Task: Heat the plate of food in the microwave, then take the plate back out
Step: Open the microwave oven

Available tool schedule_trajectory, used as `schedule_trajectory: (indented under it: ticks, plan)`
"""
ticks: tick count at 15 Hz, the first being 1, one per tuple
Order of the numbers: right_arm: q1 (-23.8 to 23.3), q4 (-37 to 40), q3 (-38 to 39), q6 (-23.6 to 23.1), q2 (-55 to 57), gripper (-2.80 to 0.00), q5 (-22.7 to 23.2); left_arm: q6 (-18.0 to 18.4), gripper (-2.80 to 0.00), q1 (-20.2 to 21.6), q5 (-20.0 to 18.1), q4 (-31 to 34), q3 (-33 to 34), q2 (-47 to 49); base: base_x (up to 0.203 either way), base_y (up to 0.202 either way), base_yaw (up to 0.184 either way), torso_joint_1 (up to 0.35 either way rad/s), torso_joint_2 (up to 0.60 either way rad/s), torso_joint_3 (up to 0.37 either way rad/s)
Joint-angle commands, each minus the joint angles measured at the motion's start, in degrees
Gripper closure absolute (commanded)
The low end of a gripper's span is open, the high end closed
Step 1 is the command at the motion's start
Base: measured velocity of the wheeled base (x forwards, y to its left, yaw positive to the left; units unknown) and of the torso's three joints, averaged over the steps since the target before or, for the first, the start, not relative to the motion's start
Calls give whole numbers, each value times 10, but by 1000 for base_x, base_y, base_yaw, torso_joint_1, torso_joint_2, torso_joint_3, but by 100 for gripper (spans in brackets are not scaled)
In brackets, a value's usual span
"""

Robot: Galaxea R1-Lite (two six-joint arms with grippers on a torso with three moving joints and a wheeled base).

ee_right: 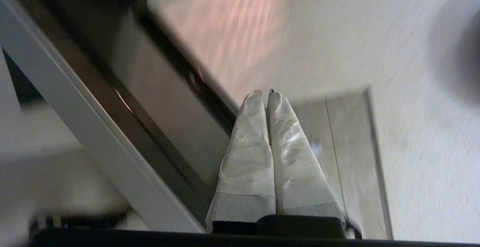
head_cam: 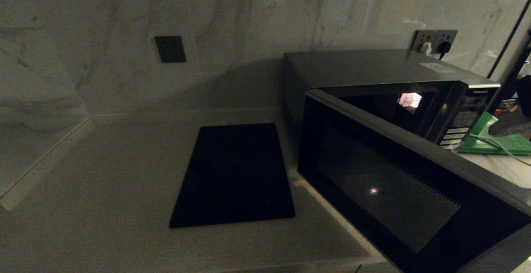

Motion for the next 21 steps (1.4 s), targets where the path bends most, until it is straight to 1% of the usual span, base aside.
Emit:
schedule_trajectory:
  ticks: [1, 3, 5, 6, 8, 13, 15, 17, 19, 20, 21]
  plan:
    - [57, 20, 15, 3, -11, 0, 1, 0, 0, 0, 0, 0, 0, 1, 0, 0, 0, 0, 0, 0]
    - [109, 23, 21, 7, -18, 0, 1, 0, 0, 0, 0, 0, 0, 1, 0, 0, 0, 0, 0, 0]
    - [162, 24, 27, 35, -22, 0, 1, 0, 0, 0, 0, 0, 0, 1, 0, 0, 0, 0, 0, 0]
    - [183, 24, 40, 51, -28, 0, 1, 0, 0, 0, 0, 0, 0, 1, 0, 0, 0, 0, 0, 0]
    - [221, 22, 87, 65, -50, 0, 1, 0, 0, 0, 0, 0, 0, 1, 0, 0, 0, 0, 0, 0]
    - [283, 22, 124, 85, -68, 0, 1, 0, 0, 0, 0, 0, 0, 1, 0, 0, 0, 0, 0, 0]
    - [286, 21, 125, 86, -69, 0, 1, 0, 0, 0, 0, 0, 0, 1, 0, 0, 0, 0, 0, 0]
    - [277, 12, 120, 104, -69, 0, -13, 0, 0, 0, 0, 0, 0, 1, 0, 0, 0, 0, 0, 0]
    - [242, -4, 112, 133, -70, 0, -77, 0, 0, 0, 0, 0, 0, 1, 0, 0, 0, 0, 0, 0]
    - [212, -5, 108, 144, -71, 0, -120, 0, 0, 0, 0, 0, 0, 1, 0, 0, 0, 0, 0, 0]
    - [181, -4, 109, 151, -74, 0, -152, 0, 0, 0, 0, 0, 0, 1, 0, 0, 0, 0, 0, 0]
